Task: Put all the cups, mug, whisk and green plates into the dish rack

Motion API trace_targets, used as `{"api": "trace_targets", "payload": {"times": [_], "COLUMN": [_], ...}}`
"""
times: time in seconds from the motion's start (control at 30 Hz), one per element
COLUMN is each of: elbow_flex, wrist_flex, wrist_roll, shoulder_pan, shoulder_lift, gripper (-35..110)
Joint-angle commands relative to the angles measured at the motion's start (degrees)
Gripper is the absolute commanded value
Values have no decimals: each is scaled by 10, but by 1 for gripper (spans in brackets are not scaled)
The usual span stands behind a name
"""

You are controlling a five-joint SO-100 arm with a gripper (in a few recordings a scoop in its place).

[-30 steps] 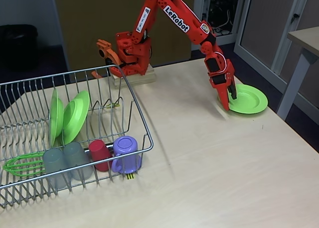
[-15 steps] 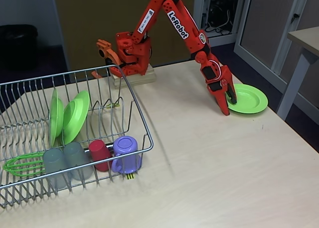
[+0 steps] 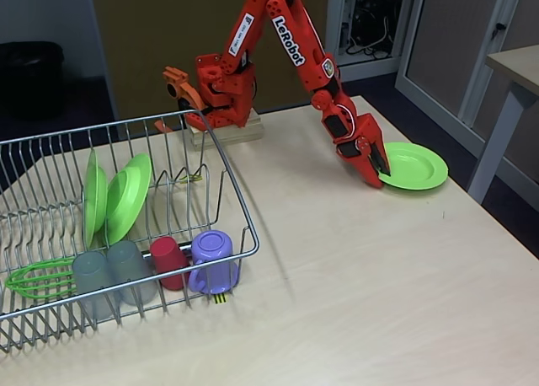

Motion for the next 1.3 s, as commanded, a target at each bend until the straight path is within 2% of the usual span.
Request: {"api": "trace_targets", "payload": {"times": [0.0, 0.17, 0.47, 0.57, 0.87, 1.27], "elbow_flex": [21, 48, -9, -45, -167, -367], "wrist_flex": [18, 106, 439, 521, 720, 895], "wrist_roll": [-5, -74, -241, -294, -434, -648], "shoulder_pan": [1, 13, 63, 85, 149, 224], "shoulder_lift": [35, 125, 321, 351, 400, 388], "gripper": [0, 0, 0, 0, 0, 0]}}
